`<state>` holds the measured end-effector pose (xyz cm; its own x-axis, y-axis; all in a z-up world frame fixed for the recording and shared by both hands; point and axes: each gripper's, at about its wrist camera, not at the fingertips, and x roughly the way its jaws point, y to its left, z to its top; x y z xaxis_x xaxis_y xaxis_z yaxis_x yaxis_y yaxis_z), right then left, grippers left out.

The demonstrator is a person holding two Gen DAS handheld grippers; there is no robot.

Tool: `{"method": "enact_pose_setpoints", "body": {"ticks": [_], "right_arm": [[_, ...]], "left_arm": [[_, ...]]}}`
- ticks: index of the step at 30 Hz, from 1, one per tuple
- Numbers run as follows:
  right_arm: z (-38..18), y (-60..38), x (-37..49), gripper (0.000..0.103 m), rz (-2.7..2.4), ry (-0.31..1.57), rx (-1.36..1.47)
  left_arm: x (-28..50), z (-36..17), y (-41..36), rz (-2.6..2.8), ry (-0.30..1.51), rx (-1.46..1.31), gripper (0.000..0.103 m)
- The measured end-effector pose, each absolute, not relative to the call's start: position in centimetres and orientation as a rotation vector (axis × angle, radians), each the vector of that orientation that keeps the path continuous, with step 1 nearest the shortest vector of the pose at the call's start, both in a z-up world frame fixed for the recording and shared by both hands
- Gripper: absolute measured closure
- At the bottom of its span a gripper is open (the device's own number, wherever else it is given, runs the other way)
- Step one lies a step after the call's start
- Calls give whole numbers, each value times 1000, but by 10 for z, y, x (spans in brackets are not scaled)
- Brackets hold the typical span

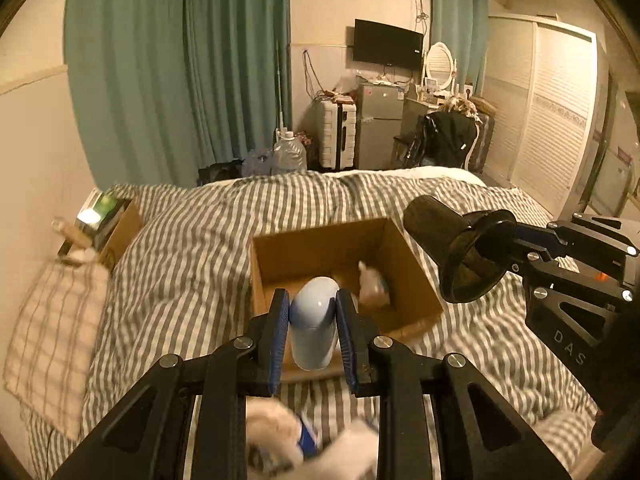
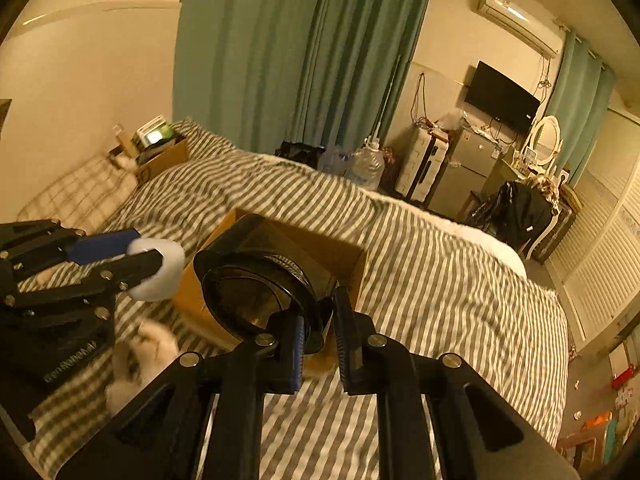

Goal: Organize objects
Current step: 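Carry the black object and earbud case into the box and release both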

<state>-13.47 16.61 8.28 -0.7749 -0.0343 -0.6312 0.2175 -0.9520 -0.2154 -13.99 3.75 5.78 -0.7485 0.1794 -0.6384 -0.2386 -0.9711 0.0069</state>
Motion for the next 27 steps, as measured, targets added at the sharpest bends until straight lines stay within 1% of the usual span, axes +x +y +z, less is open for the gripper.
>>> {"method": "enact_pose_setpoints", "body": {"ticks": [3,6,12,16,20,22,23,24,25,26,27], "right_arm": [[81,168,-166,91,-2816,416,990],[68,169,-195,91,-2816,407,1015],[14,176,-245,92,-2770,359,1135],[-22,184,-265,92,-2743,310,1206],[-40,192,-271,91,-2725,280,1260],[-41,194,-273,89,-2719,251,1277],[-41,195,-273,87,-2704,243,1290],[-38,196,-272,76,-2696,237,1293],[-35,196,-270,54,-2695,229,1289],[-30,197,-268,46,-2704,227,1288],[-25,199,-263,43,-2722,224,1282]], "left_arm": [[-164,51,44,2738,144,-984,80],[-193,35,48,2733,142,-1014,80],[-233,-10,55,2702,144,-1119,80],[-248,-35,56,2672,162,-1170,80],[-256,-51,59,2639,181,-1202,79],[-257,-51,60,2625,167,-1193,79],[-255,-49,62,2621,164,-1187,79],[-253,-46,61,2620,157,-1171,77],[-252,-43,60,2625,155,-1158,75],[-249,-40,59,2626,158,-1154,67],[-246,-35,58,2629,169,-1161,58]]}}
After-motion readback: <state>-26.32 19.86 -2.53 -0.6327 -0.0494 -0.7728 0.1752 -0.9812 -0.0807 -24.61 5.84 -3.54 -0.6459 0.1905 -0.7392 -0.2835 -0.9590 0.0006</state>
